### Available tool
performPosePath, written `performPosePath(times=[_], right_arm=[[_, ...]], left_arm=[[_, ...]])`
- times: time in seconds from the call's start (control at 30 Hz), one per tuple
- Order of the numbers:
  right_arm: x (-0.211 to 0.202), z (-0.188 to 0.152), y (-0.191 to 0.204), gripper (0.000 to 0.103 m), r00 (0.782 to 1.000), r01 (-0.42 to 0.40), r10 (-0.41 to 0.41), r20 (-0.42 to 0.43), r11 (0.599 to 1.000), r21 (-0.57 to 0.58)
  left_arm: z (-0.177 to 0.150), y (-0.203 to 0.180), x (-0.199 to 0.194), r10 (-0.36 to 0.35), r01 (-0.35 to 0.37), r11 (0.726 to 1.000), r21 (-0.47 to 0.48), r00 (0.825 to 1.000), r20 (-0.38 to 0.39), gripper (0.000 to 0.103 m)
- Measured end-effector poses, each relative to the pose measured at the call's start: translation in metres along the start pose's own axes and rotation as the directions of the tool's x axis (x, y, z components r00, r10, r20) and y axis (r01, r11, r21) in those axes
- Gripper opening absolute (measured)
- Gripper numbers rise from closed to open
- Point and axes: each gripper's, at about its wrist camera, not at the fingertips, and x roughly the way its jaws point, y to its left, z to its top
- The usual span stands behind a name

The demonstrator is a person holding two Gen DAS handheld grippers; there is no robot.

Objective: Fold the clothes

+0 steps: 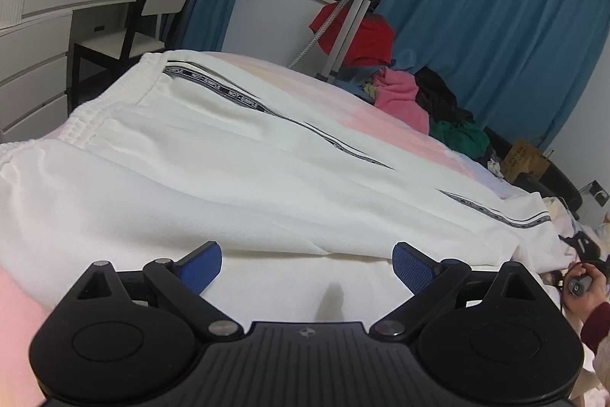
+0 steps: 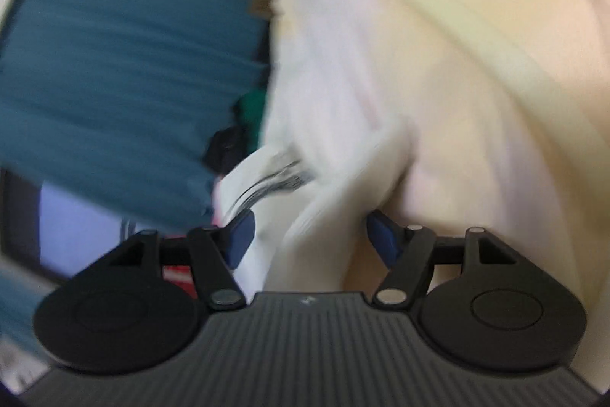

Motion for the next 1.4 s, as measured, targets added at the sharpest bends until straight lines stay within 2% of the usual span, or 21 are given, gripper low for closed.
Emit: performPosePath(times=[0.07, 0.13, 0.2, 0.27, 0.33, 0.37, 0.47, 0.53, 0.63, 0.7, 0.8, 0.87, 0.9, 0.93, 1.0, 1.1, 1.23, 1.3, 1.4], right_arm=[[0.012, 0.005, 0.014, 0.054, 0.998, 0.051, -0.053, -0.029, 0.995, -0.082], [0.020, 0.005, 0.039, 0.011, 0.987, 0.148, -0.158, -0.032, 0.965, -0.218], [0.017, 0.009, 0.070, 0.009, 0.991, 0.125, -0.134, -0.007, 0.943, -0.307], [-0.006, 0.012, 0.097, 0.009, 0.997, 0.046, -0.021, 0.071, 0.924, -0.380], [-0.031, 0.016, 0.116, 0.006, 0.985, -0.014, 0.088, 0.146, 0.895, -0.445], [-0.041, 0.019, 0.115, 0.006, 0.979, -0.008, 0.102, 0.176, 0.885, -0.466], [-0.049, 0.032, 0.087, 0.006, 0.978, 0.081, 0.026, 0.207, 0.866, -0.494], [-0.046, 0.036, 0.053, 0.006, 0.978, 0.155, -0.071, 0.198, 0.878, -0.452], [-0.023, 0.028, 0.014, 0.006, 0.965, 0.249, -0.199, 0.168, 0.892, -0.376], [-0.025, 0.023, 0.008, 0.008, 0.965, 0.248, -0.196, 0.175, 0.901, -0.357], [-0.025, 0.012, 0.024, 0.011, 0.948, 0.310, -0.252, 0.195, 0.871, -0.380], [-0.034, 0.006, 0.042, 0.014, 0.944, 0.324, -0.266, 0.194, 0.853, -0.410], [-0.042, 0.001, 0.050, 0.028, 0.944, 0.327, -0.266, 0.197, 0.843, -0.427], [-0.054, -0.003, 0.057, 0.049, 0.944, 0.326, -0.258, 0.208, 0.836, -0.441], [-0.080, -0.010, 0.067, 0.071, 0.943, 0.321, -0.235, 0.235, 0.827, -0.462], [-0.130, -0.037, 0.074, 0.072, 0.942, 0.307, -0.205, 0.265, 0.846, -0.437], [-0.173, -0.073, 0.069, 0.072, 0.930, 0.315, -0.229, 0.287, 0.899, -0.304], [-0.193, -0.092, 0.067, 0.072, 0.920, 0.343, -0.265, 0.288, 0.900, -0.268], [-0.212, -0.107, 0.066, 0.072, 0.891, 0.423, -0.347, 0.291, 0.869, -0.257]], left_arm=[[0.003, -0.001, 0.002, -0.007, 0.007, 1.000, -0.001, 1.000, 0.004, 0.097], [0.005, -0.003, 0.004, -0.008, 0.008, 1.000, 0.004, 1.000, 0.014, 0.097], [0.007, -0.004, 0.005, -0.005, 0.005, 1.000, 0.011, 1.000, 0.024, 0.097], [0.008, -0.004, 0.005, -0.002, 0.001, 1.000, 0.014, 1.000, 0.029, 0.097], [0.008, -0.004, 0.004, 0.007, -0.008, 1.000, 0.017, 0.999, 0.031, 0.097], [0.008, -0.004, 0.003, 0.009, -0.010, 1.000, 0.019, 0.999, 0.032, 0.097], [0.009, -0.003, 0.000, 0.015, -0.015, 1.000, 0.023, 0.999, 0.034, 0.097], [0.009, -0.004, -0.002, 0.024, -0.025, 0.999, 0.037, 0.999, 0.038, 0.097], [0.010, -0.003, -0.004, 0.038, -0.040, 0.998, 0.046, 0.998, 0.040, 0.097], [0.012, -0.002, -0.005, 0.058, -0.060, 0.997, 0.045, 0.998, 0.039, 0.097], [0.015, 0.002, -0.009, 0.069, -0.071, 0.996, 0.046, 0.997, 0.046, 0.097], [0.018, 0.003, -0.011, 0.075, -0.078, 0.996, 0.046, 0.996, 0.049, 0.097], [0.019, 0.004, -0.012, 0.076, -0.078, 0.996, 0.047, 0.996, 0.052, 0.097], [0.019, 0.004, -0.014, 0.076, -0.079, 0.996, 0.048, 0.996, 0.054, 0.097], [0.021, 0.006, -0.018, 0.078, -0.081, 0.995, 0.052, 0.996, 0.053, 0.097], [0.020, 0.011, -0.025, 0.089, -0.090, 0.995, 0.040, 0.995, 0.042, 0.097], [0.021, 0.026, -0.039, 0.105, -0.105, 0.994, -0.017, 0.994, 0.002, 0.097], [0.021, 0.038, -0.048, 0.114, -0.114, 0.991, -0.065, 0.994, -0.003, 0.097], [0.023, 0.064, -0.061, 0.144, -0.146, 0.978, -0.150, 0.989, -0.022, 0.097]])
